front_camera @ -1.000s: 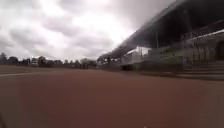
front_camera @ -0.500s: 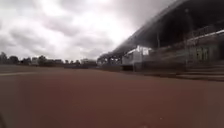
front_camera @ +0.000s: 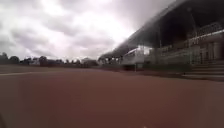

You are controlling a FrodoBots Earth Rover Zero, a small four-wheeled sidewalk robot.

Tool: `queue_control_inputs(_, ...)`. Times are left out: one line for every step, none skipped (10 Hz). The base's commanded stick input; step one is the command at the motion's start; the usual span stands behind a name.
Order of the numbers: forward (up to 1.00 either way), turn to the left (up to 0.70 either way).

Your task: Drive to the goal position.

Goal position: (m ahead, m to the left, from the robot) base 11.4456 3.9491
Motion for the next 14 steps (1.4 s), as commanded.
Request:
queue_control_inputs(0.70, 0.00)
queue_control_inputs(0.70, 0.00)
queue_control_inputs(0.70, 0.00)
queue_control_inputs(0.70, 0.00)
queue_control_inputs(0.70, 0.00)
queue_control_inputs(0.70, 0.00)
queue_control_inputs(0.70, 0.00)
queue_control_inputs(0.70, 0.00)
queue_control_inputs(0.70, 0.00)
queue_control_inputs(0.70, 0.00)
queue_control_inputs(0.70, 0.00)
queue_control_inputs(0.70, 0.00)
queue_control_inputs(0.70, 0.00)
queue_control_inputs(0.70, 0.00)
